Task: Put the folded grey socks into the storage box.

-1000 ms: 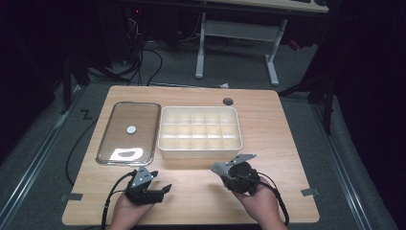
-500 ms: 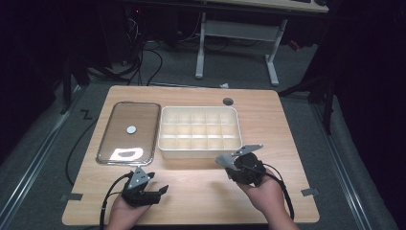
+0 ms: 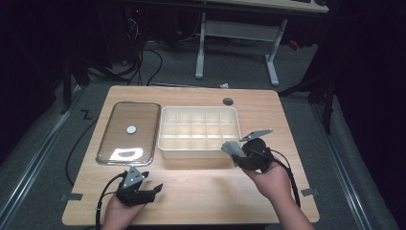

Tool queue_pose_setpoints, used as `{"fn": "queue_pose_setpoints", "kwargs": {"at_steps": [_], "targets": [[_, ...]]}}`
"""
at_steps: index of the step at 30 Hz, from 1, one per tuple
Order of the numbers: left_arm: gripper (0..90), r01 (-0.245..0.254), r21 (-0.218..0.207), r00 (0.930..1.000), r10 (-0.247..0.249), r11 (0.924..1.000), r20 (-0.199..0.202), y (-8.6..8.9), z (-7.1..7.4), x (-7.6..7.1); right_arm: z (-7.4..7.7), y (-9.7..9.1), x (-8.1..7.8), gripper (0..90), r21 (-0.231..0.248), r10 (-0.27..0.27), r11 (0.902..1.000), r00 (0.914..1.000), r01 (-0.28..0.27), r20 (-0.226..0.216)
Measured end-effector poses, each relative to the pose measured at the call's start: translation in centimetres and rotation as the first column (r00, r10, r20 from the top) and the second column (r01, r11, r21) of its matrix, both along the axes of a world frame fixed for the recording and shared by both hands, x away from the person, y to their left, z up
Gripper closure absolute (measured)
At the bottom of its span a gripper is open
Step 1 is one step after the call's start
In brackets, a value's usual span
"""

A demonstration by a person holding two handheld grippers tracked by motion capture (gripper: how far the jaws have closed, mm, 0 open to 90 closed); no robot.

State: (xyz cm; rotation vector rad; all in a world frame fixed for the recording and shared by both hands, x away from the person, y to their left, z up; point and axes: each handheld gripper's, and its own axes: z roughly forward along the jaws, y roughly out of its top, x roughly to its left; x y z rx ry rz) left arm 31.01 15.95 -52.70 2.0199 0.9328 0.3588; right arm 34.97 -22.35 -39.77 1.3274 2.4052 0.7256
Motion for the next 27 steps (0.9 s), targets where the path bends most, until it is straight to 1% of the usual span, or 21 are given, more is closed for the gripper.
{"fn": "queue_pose_setpoints", "kwargs": {"at_steps": [5, 10, 13, 15, 18, 20, 22, 25, 27], "targets": [[28.1, -0.002, -0.007, 1.0000, 0.002, 1.0000, 0.006, -0.1, 0.1, 0.1, 0.3, 0.2, 2.2, 67.7, -0.029, -0.007, 0.9995, 0.9997, 0.006, -0.024], [28.1, 0.010, 0.002, 0.9999, -0.010, 0.9999, 0.006, -0.3, 0.0, 0.0, 0.2, 0.7, 4.4, 67.7, -0.060, -0.007, 0.9982, 0.9984, 0.004, -0.055], [28.0, 0.014, 0.000, 0.9999, -0.014, 0.9999, 0.006, -0.3, 0.0, 0.0, 0.1, 0.9, 5.6, 67.7, -0.076, -0.003, 0.9971, 0.9966, -0.003, -0.082], [28.1, 0.013, 0.001, 0.9999, -0.013, 0.9999, 0.005, -0.2, 0.0, 0.0, -0.1, 1.1, 6.6, 67.8, -0.086, -0.006, 0.9963, 0.9939, -0.003, -0.111], [28.0, 0.009, -0.005, 0.9999, -0.009, 0.9999, 0.004, -0.2, 0.0, 0.0, -0.2, 1.3, 7.8, 67.8, -0.097, -0.005, 0.9952, 0.9906, -0.009, -0.136], [28.1, 0.010, -0.005, 0.9999, -0.010, 0.9999, 0.005, -0.1, 0.1, 0.1, -0.2, 1.5, 8.7, 67.7, -0.090, -0.004, 0.9959, 0.9869, -0.011, -0.161], [28.1, 0.010, -0.005, 0.9999, -0.010, 0.9999, 0.005, -0.1, 0.1, 0.1, -0.2, 1.8, 9.4, 67.8, -0.113, -0.001, 0.9934, 0.9845, -0.019, -0.175], [28.0, 0.012, -0.005, 0.9999, -0.012, 0.9999, 0.004, -0.1, 0.0, 0.1, -0.7, 2.1, 10.4, 67.9, -0.150, -0.018, 0.9886, 0.9773, -0.014, -0.211], [28.1, 0.015, -0.003, 0.9999, -0.015, 0.9999, 0.001, -0.1, 0.0, 0.2, -1.3, 2.1, 11.2, 67.9, -0.169, -0.027, 0.9854, 0.9643, -0.019, -0.263]]}}
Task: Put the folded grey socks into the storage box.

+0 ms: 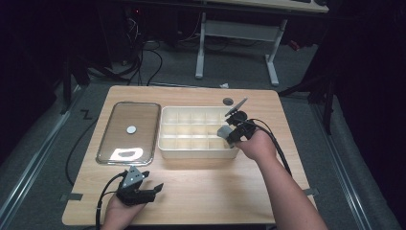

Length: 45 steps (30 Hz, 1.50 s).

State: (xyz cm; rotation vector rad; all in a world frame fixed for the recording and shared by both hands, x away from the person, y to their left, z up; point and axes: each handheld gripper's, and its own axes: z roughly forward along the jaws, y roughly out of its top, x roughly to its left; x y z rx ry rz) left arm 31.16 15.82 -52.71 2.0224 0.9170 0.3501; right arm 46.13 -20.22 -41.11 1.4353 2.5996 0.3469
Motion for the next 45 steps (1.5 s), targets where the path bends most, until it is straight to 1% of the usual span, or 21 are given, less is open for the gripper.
{"fn": "queue_pose_setpoints", "kwargs": {"at_steps": [2, 3, 6, 8, 10, 11, 14, 16, 17, 18, 19, 21, 22, 25, 27, 31, 33, 34, 35, 36, 45], "targets": [[28.1, 0.000, 0.004, 1.0000, -0.001, 1.0000, 0.002, 0.0, 0.0, 0.0, -0.6, 0.1, 0.5, 68.0, -0.012, 0.003, 0.9999, 0.9990, -0.003, -0.045], [28.1, 0.000, 0.004, 1.0000, 0.000, 1.0000, 0.003, 0.0, 0.0, 0.0, -0.9, 0.2, 0.8, 68.3, -0.033, 0.002, 0.9994, 0.9981, -0.004, -0.062], [28.1, 0.002, 0.000, 1.0000, -0.002, 1.0000, 0.001, 0.0, 0.0, 0.0, -1.7, 0.6, 1.2, 69.1, -0.090, -0.006, 0.9959, 0.9956, -0.003, -0.094], [28.1, 0.001, 0.000, 1.0000, -0.001, 1.0000, 0.001, 0.0, 0.0, 0.0, -2.4, 0.8, 1.4, 70.0, -0.119, -0.003, 0.9928, 0.9934, -0.011, -0.115], [28.1, 0.002, -0.001, 1.0000, -0.002, 1.0000, 0.001, 0.0, 0.0, 0.0, -2.6, 0.9, 1.4, 70.4, -0.131, -0.011, 0.9913, 0.9917, -0.006, -0.128], [28.1, 0.001, -0.001, 1.0000, -0.001, 1.0000, 0.002, 0.0, 0.0, 0.0, -2.8, 0.8, 1.6, 70.6, -0.135, 0.005, 0.9906, 0.9914, -0.023, -0.130], [28.1, 0.003, 0.000, 1.0000, -0.003, 1.0000, 0.002, 0.0, 0.0, 0.0, -3.2, 0.9, 1.7, 71.0, -0.138, -0.010, 0.9903, 0.9883, -0.012, -0.152], [28.1, 0.005, 0.003, 1.0000, -0.005, 1.0000, 0.000, 0.0, 0.0, 0.0, -3.5, 0.9, 1.8, 71.2, -0.146, 0.002, 0.9890, 0.9870, -0.026, -0.160], [28.1, 0.005, -0.001, 1.0000, -0.005, 1.0000, 0.001, 0.0, 0.0, 0.0, -3.6, 1.0, 1.8, 71.3, -0.147, -0.010, 0.9891, 0.9858, -0.015, -0.167], [28.1, 0.005, -0.001, 1.0000, -0.005, 1.0000, 0.001, -0.1, 0.0, 0.0, -3.8, 1.1, 1.8, 71.3, -0.153, -0.009, 0.9881, 0.9850, -0.018, -0.172], [28.1, 0.007, 0.001, 1.0000, -0.007, 1.0000, 0.000, -0.1, 0.0, 0.0, -3.9, 1.1, 1.9, 71.4, -0.155, 0.008, 0.9872, 0.9851, -0.035, -0.172], [28.1, 0.004, -0.003, 1.0000, -0.004, 1.0000, 0.002, -0.1, 0.0, 0.0, -4.1, 1.1, 2.0, 71.4, -0.160, 0.004, 0.9865, 0.9837, -0.033, -0.180], [28.1, 0.004, -0.004, 1.0000, -0.004, 1.0000, 0.002, -0.1, 0.0, 0.0, -4.2, 1.2, 2.0, 71.5, -0.159, -0.013, 0.9872, 0.9822, -0.017, -0.188], [28.1, 0.004, -0.004, 1.0000, -0.004, 1.0000, 0.002, -0.1, 0.0, -0.1, -4.4, 1.2, 2.1, 71.5, -0.166, 0.009, 0.9852, 0.9822, -0.040, -0.188], [28.1, 0.007, -0.005, 1.0000, -0.007, 1.0000, 0.000, -0.1, 0.0, -0.1, -4.6, 1.3, 2.1, 71.5, -0.169, -0.008, 0.9853, 0.9810, -0.025, -0.194], [28.1, 0.010, -0.008, 0.9999, -0.010, 0.9999, 0.003, -0.1, 0.0, -0.1, -4.9, 1.2, 2.3, 71.5, -0.168, 0.007, 0.9850, 0.9808, -0.040, -0.195], [28.1, 0.011, -0.008, 0.9999, -0.011, 0.9999, 0.004, -0.1, 0.1, -0.1, -5.0, 1.3, 2.3, 71.5, -0.169, 0.000, 0.9851, 0.9804, -0.034, -0.197], [28.2, 0.011, -0.009, 0.9999, -0.011, 0.9999, 0.004, -0.1, 0.1, -0.1, -5.1, 1.4, 2.2, 71.4, -0.169, -0.023, 0.9855, 0.9783, -0.012, -0.206], [28.2, 0.012, -0.009, 0.9999, -0.012, 0.9999, 0.004, -0.1, 0.1, -0.1, -5.1, 1.4, 2.2, 71.4, -0.170, -0.021, 0.9853, 0.9784, -0.014, -0.206], [28.1, 0.012, -0.009, 0.9999, -0.012, 0.9999, 0.004, -0.1, 0.1, -0.1, -5.2, 1.3, 2.3, 71.4, -0.175, 0.001, 0.9839, 0.9796, -0.037, -0.201], [28.2, 0.015, -0.004, 0.9999, -0.015, 0.9999, 0.004, -0.1, 0.1, -0.1, -5.5, 1.5, 2.1, 71.2, -0.195, 0.026, 0.9787, 0.9823, -0.063, -0.186]]}}
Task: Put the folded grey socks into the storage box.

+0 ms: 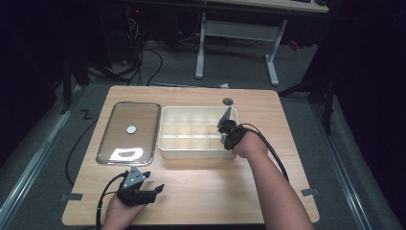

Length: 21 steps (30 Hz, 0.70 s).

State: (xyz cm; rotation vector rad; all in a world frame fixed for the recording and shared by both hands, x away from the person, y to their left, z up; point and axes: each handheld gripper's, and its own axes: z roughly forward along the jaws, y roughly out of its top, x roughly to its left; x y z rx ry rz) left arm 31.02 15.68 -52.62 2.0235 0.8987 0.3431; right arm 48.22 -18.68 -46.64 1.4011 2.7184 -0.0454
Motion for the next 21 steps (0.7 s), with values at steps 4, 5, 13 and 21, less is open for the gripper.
{"fn": "queue_pose_setpoints", "kwargs": {"at_steps": [4, 5, 13, 21], "targets": [[28.3, 0.000, -0.002, 1.0000, 0.000, 1.0000, -0.003, -0.1, -0.1, 0.0, 0.0, 0.0, -0.1, 70.6, 0.009, -0.010, 0.9999, 0.9999, 0.010, 0.002], [28.4, 0.002, -0.001, 1.0000, -0.002, 1.0000, -0.005, -0.1, 0.0, 0.0, 0.0, 0.0, -0.1, 70.1, 0.011, -0.023, 0.9997, 0.9997, 0.023, 0.001], [29.1, -0.001, -0.004, 1.0000, 0.000, 1.0000, -0.001, -0.1, 0.0, 0.0, 0.7, 0.1, -0.1, 62.8, 0.019, -0.015, 0.9997, 0.9999, 0.015, 0.005], [29.4, 0.002, -0.005, 0.9999, -0.002, 1.0000, -0.010, -0.1, -0.1, 0.0, 1.7, -0.3, -0.1, 54.4, 0.048, -0.016, 0.9987, 0.9996, 0.015, 0.024]]}}
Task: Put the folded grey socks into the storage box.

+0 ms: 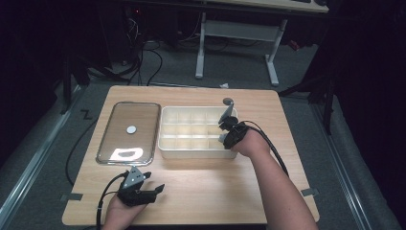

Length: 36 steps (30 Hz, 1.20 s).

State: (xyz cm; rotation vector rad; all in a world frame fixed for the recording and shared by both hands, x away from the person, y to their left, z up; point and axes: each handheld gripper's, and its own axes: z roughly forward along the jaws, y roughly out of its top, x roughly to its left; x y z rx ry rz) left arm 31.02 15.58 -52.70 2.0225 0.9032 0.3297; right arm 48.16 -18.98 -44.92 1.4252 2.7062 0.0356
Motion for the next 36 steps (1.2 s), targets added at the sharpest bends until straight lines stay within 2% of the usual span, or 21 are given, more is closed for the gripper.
{"fn": "queue_pose_setpoints", "kwargs": {"at_steps": [11, 13, 14, 16, 20, 22, 25, 26, 27, 28, 29, 30, 32, 34, 36], "targets": [[29.6, 0.007, 0.005, 1.0000, -0.007, 1.0000, -0.006, -0.2, -0.1, 0.0, 1.6, -0.3, -0.4, 50.9, 0.030, -0.001, 0.9995, 0.9996, 0.000, 0.029], [29.6, 0.007, 0.003, 1.0000, -0.007, 1.0000, -0.005, -0.2, -0.1, 0.0, 2.1, -0.3, -0.6, 51.0, 0.046, -0.021, 0.9987, 0.9993, 0.020, 0.030], [29.6, 0.009, 0.003, 0.9999, -0.009, 1.0000, -0.007, -0.2, -0.1, 0.0, 2.3, -0.3, -0.5, 51.0, 0.048, -0.010, 0.9988, 0.9993, 0.009, 0.036], [29.6, 0.008, 0.003, 1.0000, -0.008, 1.0000, -0.005, -0.2, -0.1, -0.1, 2.9, -0.4, -0.6, 51.9, 0.070, -0.017, 0.9974, 0.9989, 0.014, 0.043], [29.6, 0.010, 0.002, 0.9999, -0.010, 1.0000, -0.007, -0.2, -0.1, -0.1, 3.4, -0.6, -0.5, 56.0, 0.083, -0.006, 0.9966, 0.9990, 0.002, 0.045], [29.7, 0.009, 0.003, 0.9999, -0.009, 1.0000, -0.006, -0.3, -0.1, -0.1, 3.6, -0.7, -0.5, 57.4, 0.108, -0.019, 0.9940, 0.9989, 0.014, 0.042], [29.7, 0.011, 0.005, 0.9999, -0.011, 0.9999, -0.007, -0.3, -0.2, -0.1, 3.7, -0.9, -0.3, 58.3, 0.116, -0.019, 0.9932, 0.9987, 0.013, 0.047], [29.7, 0.012, 0.006, 0.9999, -0.012, 0.9999, -0.008, -0.3, -0.2, -0.1, 3.7, -0.9, -0.3, 58.8, 0.118, -0.036, 0.9926, 0.9986, 0.031, 0.040], [29.7, 0.014, 0.008, 0.9999, -0.014, 0.9999, -0.008, -0.3, -0.2, -0.1, 3.7, -1.0, -0.2, 59.7, 0.119, -0.025, 0.9927, 0.9988, 0.020, 0.043], [29.8, 0.014, 0.008, 0.9999, -0.014, 0.9999, -0.008, -0.3, -0.2, -0.1, 3.7, -1.0, -0.1, 62.0, 0.121, -0.024, 0.9925, 0.9988, 0.019, 0.044], [29.8, 0.015, 0.010, 0.9999, -0.015, 0.9998, -0.007, -0.3, -0.1, -0.1, 3.7, -0.9, -0.1, 64.0, 0.122, -0.046, 0.9916, 0.9984, 0.042, 0.034], [29.8, 0.016, 0.010, 0.9998, -0.016, 0.9998, -0.007, -0.3, -0.1, -0.1, 3.6, -0.9, 0.1, 67.7, 0.123, -0.021, 0.9923, 0.9988, 0.016, 0.044], [29.8, 0.010, 0.009, 0.9999, -0.010, 0.9999, -0.005, -0.2, -0.1, -0.1, 3.8, -0.7, 0.2, 77.3, 0.124, -0.026, 0.9921, 0.9988, 0.021, 0.041], [29.8, 0.005, 0.006, 1.0000, -0.005, 1.0000, -0.004, -0.1, -0.1, -0.1, 4.0, -0.3, 0.4, 87.8, 0.111, -0.016, 0.9938, 0.9971, 0.008, 0.074], [29.8, 0.004, 0.004, 1.0000, -0.004, 1.0000, -0.009, 0.0, -0.1, -0.1, 4.0, 0.1, 0.4, 90.0, 0.098, -0.025, 0.9950, 0.9961, 0.017, 0.084]]}}
